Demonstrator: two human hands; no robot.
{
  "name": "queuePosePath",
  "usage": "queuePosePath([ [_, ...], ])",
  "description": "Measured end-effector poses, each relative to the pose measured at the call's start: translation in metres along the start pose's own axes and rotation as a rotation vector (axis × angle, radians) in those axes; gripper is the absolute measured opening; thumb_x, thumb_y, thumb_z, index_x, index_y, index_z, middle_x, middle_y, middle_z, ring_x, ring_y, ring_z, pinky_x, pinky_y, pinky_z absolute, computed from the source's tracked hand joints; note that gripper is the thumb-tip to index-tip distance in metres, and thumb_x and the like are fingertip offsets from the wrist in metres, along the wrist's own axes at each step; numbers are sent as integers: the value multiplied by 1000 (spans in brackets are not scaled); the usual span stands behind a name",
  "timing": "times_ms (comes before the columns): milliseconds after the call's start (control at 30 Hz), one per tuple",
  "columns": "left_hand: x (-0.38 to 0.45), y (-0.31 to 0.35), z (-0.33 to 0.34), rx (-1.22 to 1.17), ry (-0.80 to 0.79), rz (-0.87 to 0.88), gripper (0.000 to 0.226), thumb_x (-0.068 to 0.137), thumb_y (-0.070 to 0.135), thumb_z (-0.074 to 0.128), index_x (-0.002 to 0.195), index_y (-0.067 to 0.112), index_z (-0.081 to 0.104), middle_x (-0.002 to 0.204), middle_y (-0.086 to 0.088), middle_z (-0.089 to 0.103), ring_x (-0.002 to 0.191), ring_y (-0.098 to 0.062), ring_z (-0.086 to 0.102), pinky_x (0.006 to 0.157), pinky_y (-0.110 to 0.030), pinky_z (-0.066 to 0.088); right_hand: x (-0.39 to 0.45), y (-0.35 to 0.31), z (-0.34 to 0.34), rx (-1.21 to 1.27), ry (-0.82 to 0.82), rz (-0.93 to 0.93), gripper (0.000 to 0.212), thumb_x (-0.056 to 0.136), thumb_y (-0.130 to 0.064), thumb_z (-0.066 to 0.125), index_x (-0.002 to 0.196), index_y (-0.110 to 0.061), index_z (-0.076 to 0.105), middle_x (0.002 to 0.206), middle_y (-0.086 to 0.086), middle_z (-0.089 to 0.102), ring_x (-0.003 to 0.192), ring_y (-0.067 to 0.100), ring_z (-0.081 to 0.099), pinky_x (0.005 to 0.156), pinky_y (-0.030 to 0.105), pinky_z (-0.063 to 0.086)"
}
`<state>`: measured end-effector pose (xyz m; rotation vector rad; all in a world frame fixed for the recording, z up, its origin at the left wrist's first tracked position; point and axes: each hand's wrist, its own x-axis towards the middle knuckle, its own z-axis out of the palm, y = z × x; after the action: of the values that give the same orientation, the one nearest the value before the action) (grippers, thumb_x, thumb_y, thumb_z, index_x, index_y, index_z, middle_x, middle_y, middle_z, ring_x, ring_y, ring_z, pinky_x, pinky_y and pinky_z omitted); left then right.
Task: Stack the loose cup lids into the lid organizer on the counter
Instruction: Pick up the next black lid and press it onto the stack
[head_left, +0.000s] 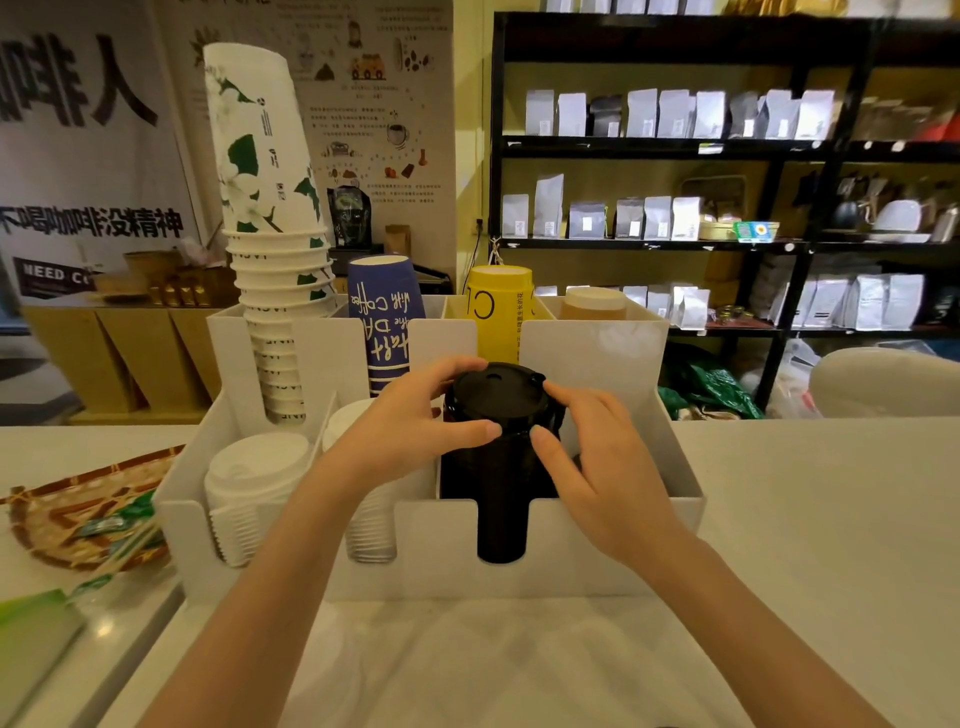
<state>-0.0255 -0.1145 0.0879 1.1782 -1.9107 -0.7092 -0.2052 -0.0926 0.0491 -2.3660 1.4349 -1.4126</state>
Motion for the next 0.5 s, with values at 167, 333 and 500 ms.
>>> queuePosePath([
  [167, -2, -2, 3, 34, 5, 14, 56, 78, 25, 64, 129, 26, 41, 134, 4, 47, 124, -11, 40, 98, -27, 30, -3, -4, -10, 94, -180, 99, 53, 91, -34, 44, 139, -25, 24, 137, -3, 40, 122, 6, 32, 97, 21, 25],
  [333, -10, -3, 14, 21, -13, 43, 54, 86, 21, 52, 136, 26, 31, 141, 3, 38, 127, -10, 35, 102, -19, 33, -25, -9, -34, 238, -239, 200, 66, 88, -32, 49, 141, -32, 9, 143, -9, 33, 119, 2, 33, 93, 16, 28],
  [500, -19, -4, 33, 247, 105, 69, 52, 93, 24, 37, 141, 20, 19, 154, -9, 10, 143, -21, 4, 118, -41, 8, -71, -9, -58, 210, -242, 185, 64, 88, -34, 49, 139, -39, 10, 135, -21, 38, 108, -17, 39, 83, 2, 34],
])
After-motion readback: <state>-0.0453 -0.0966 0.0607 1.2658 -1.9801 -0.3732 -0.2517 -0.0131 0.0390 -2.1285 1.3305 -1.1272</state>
